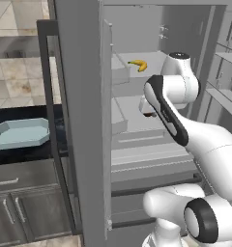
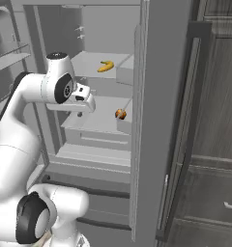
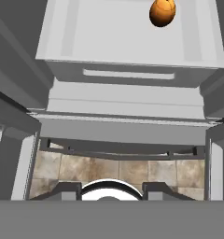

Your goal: Pick the banana and orange from the fridge and place them inside the tupperware on the counter.

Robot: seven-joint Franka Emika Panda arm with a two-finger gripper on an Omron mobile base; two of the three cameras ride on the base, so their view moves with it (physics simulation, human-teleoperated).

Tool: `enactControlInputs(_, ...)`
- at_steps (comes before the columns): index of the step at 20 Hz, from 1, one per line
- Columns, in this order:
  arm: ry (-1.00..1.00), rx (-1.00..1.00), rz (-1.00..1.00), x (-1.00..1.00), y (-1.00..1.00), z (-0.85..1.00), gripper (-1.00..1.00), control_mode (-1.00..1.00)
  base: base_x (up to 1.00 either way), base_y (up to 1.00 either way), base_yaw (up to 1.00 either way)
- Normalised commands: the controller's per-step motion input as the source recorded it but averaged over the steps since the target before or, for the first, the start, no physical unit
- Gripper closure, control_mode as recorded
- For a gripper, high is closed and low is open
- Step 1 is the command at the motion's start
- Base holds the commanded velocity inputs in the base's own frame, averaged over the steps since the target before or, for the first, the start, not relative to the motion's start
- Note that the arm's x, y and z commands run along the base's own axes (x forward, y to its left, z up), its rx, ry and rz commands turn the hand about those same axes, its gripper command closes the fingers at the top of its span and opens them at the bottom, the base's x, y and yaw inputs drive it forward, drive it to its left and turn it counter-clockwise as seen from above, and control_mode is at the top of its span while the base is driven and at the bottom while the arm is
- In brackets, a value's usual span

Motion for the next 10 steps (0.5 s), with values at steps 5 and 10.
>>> enactControlInputs(5, 0.0, 0.0, 0.0, 0.01, 0.0, 0.0, -1.0, 1.0, 0.25, 0.0, 0.0)
enactControlInputs(10, 0.0, 0.0, 0.0, 0.0, 0.0, 0.0, -1.0, 1.0, 0.38, 0.0, 0.0)
